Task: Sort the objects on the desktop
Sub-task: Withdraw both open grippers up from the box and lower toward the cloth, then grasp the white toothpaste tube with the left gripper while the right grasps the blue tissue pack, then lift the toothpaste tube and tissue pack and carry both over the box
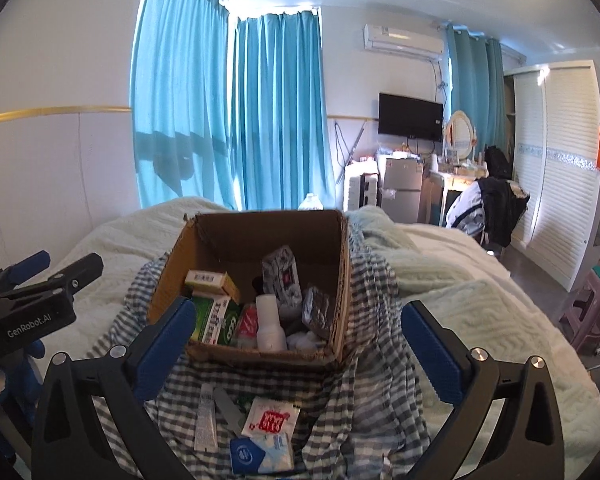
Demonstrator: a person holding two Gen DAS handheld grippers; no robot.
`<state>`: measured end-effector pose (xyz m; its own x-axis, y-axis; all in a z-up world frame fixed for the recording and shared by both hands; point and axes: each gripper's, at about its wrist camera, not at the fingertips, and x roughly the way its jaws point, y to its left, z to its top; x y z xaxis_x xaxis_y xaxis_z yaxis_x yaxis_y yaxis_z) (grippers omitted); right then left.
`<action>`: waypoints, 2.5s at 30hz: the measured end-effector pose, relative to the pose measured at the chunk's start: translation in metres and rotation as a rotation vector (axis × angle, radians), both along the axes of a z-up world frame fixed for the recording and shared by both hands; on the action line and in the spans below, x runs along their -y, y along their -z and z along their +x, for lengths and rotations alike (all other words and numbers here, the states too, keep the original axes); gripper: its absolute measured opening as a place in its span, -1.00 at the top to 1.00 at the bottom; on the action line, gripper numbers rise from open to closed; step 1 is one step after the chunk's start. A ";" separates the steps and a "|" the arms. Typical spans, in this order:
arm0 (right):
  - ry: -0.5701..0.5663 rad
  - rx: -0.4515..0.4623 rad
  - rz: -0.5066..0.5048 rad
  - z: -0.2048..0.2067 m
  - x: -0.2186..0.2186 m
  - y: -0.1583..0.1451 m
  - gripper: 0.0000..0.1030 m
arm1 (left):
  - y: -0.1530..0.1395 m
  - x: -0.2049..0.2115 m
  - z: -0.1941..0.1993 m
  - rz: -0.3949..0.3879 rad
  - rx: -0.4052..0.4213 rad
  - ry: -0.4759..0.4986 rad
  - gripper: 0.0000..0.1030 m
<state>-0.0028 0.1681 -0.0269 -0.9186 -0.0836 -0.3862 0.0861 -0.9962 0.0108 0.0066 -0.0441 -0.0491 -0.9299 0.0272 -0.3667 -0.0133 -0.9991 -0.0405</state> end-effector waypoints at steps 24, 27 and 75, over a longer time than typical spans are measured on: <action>-0.157 0.350 -0.018 -0.013 0.029 0.128 -0.73 | 0.112 -0.023 -0.038 -0.073 0.347 0.058 -1.00; -0.185 0.395 0.017 -0.017 0.039 0.143 -0.70 | 0.122 -0.027 -0.049 -0.070 0.392 0.070 -0.82; -0.141 0.321 0.008 -0.001 0.031 0.130 -0.37 | 0.095 -0.037 0.003 -0.078 0.260 0.190 0.68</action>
